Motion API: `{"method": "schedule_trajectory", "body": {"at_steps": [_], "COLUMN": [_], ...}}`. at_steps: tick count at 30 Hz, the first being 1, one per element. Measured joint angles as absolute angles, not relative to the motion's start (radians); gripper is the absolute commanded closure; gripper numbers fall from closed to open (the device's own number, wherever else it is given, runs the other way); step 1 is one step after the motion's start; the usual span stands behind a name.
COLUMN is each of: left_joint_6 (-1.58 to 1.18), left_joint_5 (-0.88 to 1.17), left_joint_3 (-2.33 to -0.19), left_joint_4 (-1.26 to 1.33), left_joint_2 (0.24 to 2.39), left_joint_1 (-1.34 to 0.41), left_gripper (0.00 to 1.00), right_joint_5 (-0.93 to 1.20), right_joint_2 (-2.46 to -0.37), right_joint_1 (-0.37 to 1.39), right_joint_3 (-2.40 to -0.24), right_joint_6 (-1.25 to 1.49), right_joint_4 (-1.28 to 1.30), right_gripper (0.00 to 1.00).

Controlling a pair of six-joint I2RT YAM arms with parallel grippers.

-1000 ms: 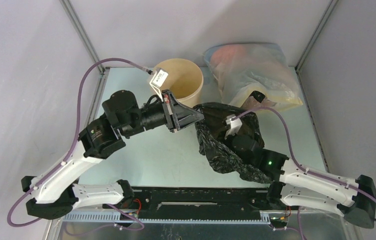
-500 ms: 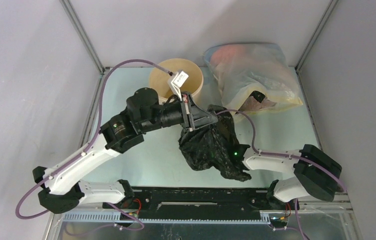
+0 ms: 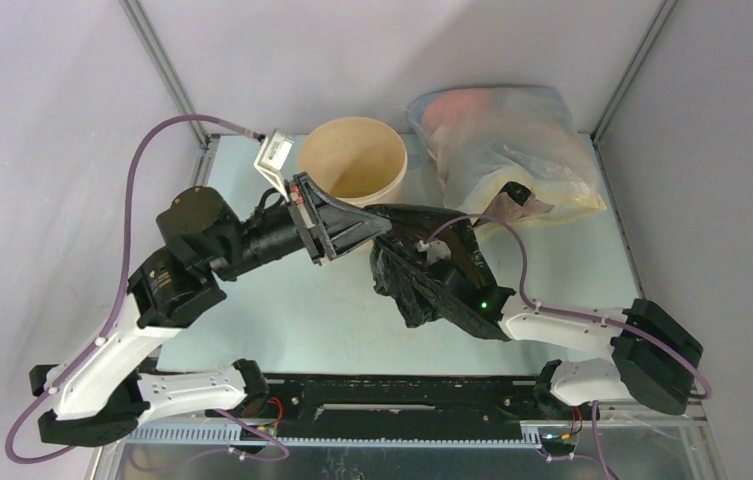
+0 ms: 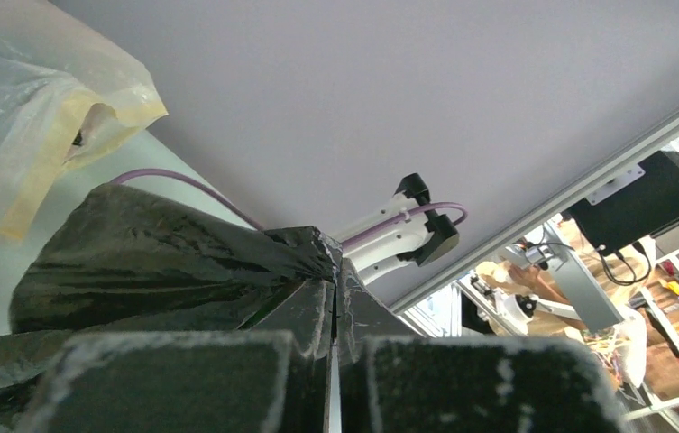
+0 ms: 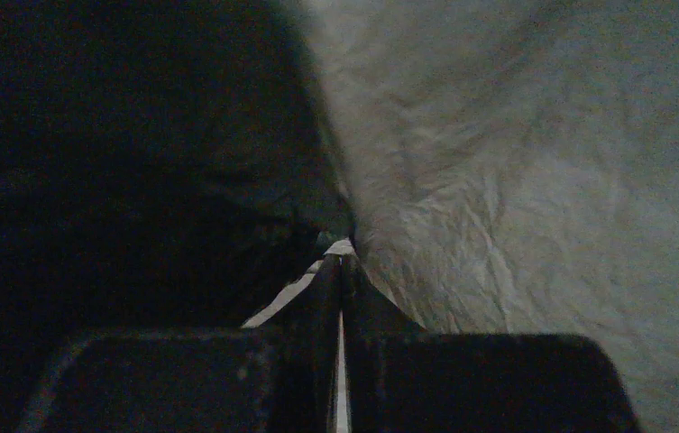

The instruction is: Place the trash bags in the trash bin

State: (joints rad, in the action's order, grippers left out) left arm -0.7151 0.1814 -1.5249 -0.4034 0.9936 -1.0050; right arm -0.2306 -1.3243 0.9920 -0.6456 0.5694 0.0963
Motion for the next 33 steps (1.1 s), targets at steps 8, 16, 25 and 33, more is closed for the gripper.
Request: {"method": "schedule_trajectory", "body": {"at_steps": [8,16,25,33], "left_joint_6": [-0.697,-0.682,-0.614,-0.544], "left_joint_5": [0.165,0.186,0.163,0.086], "left_joint_3": [-1.501,-1.463,-1.446,-1.518], "left_joint_4": [-0.433,-0.452,-0.561,-0.687], "left_joint_2": [0.985,1.069,1.060,1.039], "left_joint_1": [-1.005,-1.005,-1.005,-1.005], "left_gripper": [1.00,1.00,1.00,1.00], "right_joint_5": [-0.255,-0.325,-0.542,-0.710], "right_joint_2": [-1.127,-0.981,-0.805,-0.635], "right_joint_1": [1.025,1.029,0.927,0.884], "right_joint_3": [-0.646,-0.648,-0.652,-0.753], "right_joint_6": [0.558,0.542,0.544,0.501], "right_joint_4": [0.127,0.178,0.400,0.522], "right_gripper": [1.00,1.00,1.00,0.92]}}
